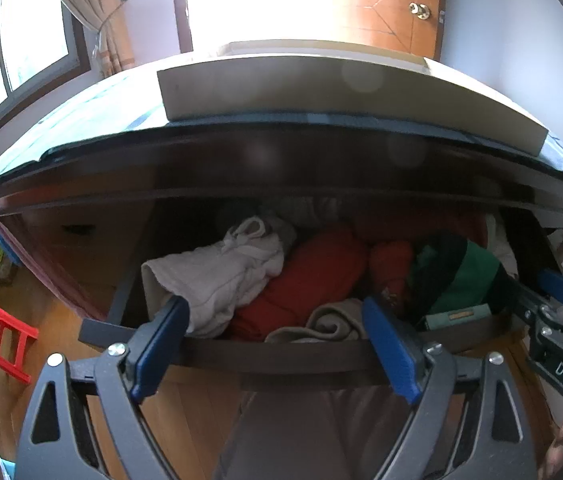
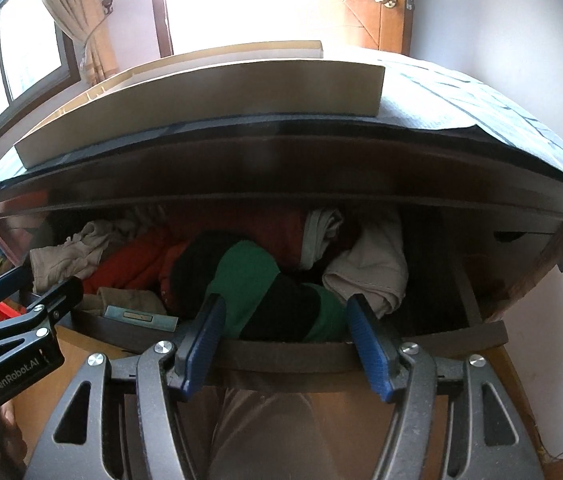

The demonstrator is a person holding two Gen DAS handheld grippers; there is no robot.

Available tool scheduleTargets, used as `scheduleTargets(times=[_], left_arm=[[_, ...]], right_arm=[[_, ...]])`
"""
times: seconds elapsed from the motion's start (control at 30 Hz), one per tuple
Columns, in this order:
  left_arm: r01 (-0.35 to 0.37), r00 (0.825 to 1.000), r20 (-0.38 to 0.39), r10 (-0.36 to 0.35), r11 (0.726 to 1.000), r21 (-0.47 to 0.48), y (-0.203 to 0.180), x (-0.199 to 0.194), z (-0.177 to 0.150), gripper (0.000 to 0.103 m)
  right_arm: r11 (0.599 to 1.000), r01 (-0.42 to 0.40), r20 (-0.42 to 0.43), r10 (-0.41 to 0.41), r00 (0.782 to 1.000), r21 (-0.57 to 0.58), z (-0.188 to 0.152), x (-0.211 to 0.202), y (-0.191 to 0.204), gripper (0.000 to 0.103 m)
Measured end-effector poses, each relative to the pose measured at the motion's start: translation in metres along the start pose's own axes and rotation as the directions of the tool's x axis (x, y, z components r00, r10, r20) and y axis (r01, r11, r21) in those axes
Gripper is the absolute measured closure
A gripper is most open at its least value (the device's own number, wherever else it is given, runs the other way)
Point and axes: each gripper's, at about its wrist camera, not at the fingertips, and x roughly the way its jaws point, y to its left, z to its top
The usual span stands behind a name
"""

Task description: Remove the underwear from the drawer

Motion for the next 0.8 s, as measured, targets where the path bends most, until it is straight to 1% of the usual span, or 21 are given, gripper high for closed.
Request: scheduleTargets(times=[0.37,0.53,0.8], left_arm=[[0.007,1.000,-0.011,-0.007,1.000,0.000,-0.002,-0.009,-0.011,0.014],[0.011,1.000,-0.011,-0.011,1.000,0.000,-0.002,-0.012,-0.015,0.014],[0.022,1.000,-0.022,-0.022,1.000,0.001,0.001,-0.015,-0.014,0.014]], right_arm=[[1.000,-0.014,-0.015,0.014,1.000,-0.005,-0.008,-0.006,-0.004,0.037],[1.000,-0.021,-0.025,0.020,0.999,-0.010,-0.006,-0.005,-0.004,0.037],[0.999,-0.042,-0.045,0.041,0.998,-0.017,-0.007,-0.006,-0.007,0.037]])
